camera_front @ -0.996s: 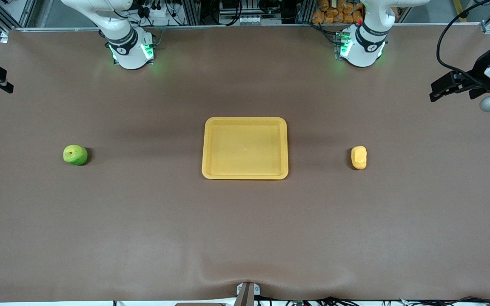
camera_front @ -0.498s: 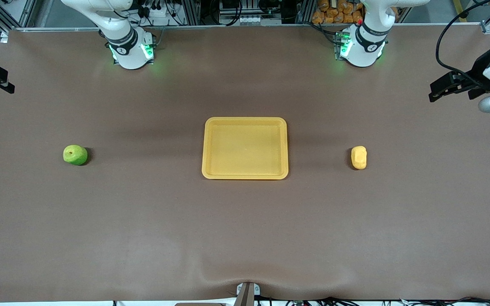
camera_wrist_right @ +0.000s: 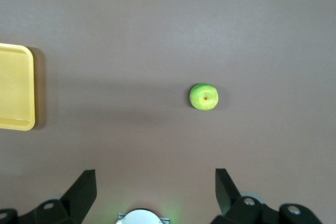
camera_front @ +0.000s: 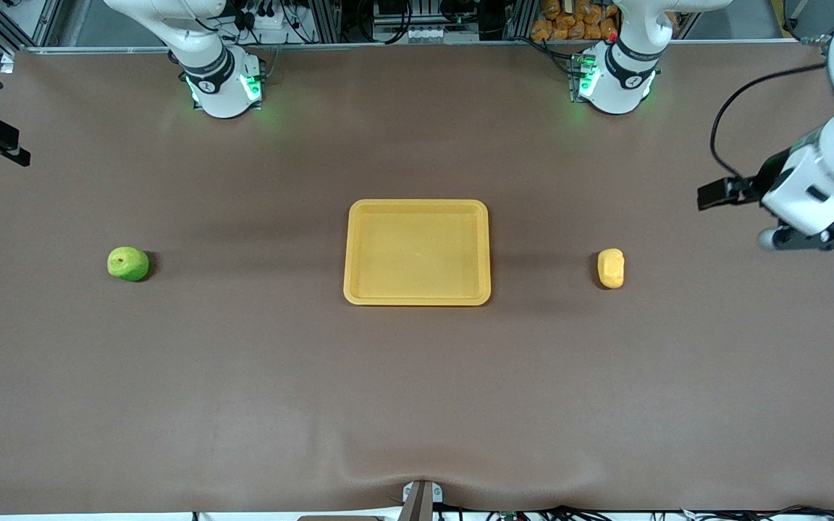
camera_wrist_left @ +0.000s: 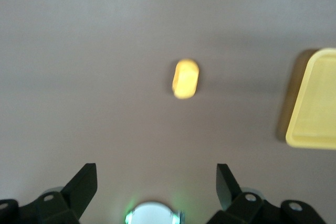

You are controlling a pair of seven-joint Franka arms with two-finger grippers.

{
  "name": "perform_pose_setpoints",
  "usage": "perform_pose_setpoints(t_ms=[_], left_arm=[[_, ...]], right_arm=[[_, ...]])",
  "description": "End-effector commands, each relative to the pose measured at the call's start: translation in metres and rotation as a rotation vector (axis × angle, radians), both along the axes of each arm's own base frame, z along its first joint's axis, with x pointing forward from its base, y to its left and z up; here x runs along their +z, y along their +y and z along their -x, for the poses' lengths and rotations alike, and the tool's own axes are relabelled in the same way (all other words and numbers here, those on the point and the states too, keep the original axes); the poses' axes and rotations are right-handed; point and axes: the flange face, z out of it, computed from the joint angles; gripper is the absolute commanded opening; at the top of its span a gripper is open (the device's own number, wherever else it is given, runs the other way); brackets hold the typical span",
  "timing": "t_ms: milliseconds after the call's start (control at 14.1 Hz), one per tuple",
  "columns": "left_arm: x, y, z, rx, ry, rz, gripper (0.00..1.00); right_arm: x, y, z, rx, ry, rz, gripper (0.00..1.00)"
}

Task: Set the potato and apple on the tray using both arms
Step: 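Move the left gripper down over the yellow potato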

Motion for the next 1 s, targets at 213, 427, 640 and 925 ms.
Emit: perform_pose_setpoints(t_ms=[213, 427, 640, 925], left_arm=[[-0.085, -0.005, 0.014, -0.012, -0.039, 0.004, 1.0], [-0.109, -0.006, 0.017, -0.007, -0.051, 0.006, 1.0], [-0.147, -0.007, 0.02, -0.013, -0.024, 0.005, 1.0], [-0.202, -0.016, 0.01, -0.023, -0.01, 0.013, 1.0]], right_arm=[[-0.019, -0.032, -0.011, -0.043, 0.046, 0.003, 1.0], [-0.044, -0.037, -0.024, -0.049, 0.09, 0.002, 1.0], [-0.065, -0.044, -0.033, -0.058, 0.124, -0.004, 1.0], [-0.105, -0.08, -0.043, -0.111, 0.184, -0.025, 1.0]])
